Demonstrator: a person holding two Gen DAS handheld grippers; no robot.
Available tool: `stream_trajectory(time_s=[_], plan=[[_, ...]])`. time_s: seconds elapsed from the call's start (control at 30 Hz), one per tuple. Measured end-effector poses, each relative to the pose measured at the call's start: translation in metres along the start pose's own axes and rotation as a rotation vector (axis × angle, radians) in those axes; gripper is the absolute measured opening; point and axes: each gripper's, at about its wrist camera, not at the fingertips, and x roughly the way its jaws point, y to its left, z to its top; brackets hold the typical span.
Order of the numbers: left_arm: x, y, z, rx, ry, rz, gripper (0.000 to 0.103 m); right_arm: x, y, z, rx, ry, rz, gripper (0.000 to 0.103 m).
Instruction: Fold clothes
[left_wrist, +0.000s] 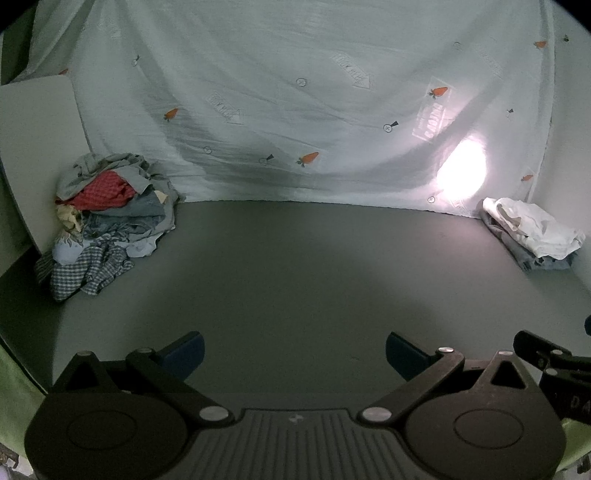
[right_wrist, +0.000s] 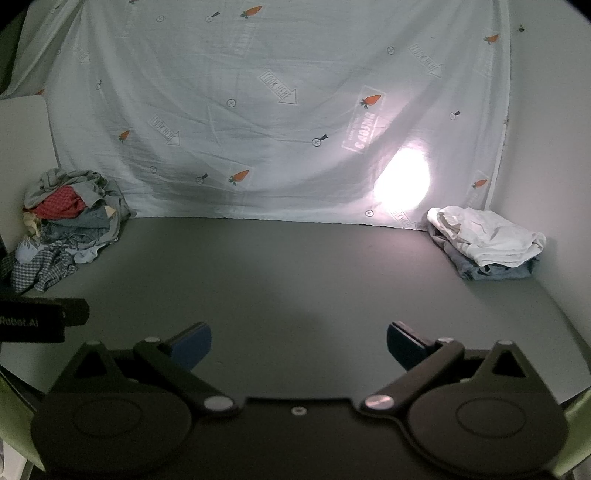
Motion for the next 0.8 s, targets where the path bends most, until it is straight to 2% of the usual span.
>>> stream_trajectory(time_s=[0.8], plan=[[-0.0004, 0.0015, 0.0025, -0.001, -0.001, 0.004, 0.103, 0.0015, -0.001, 0.0035, -0.004, -0.001, -0.001, 0.103]])
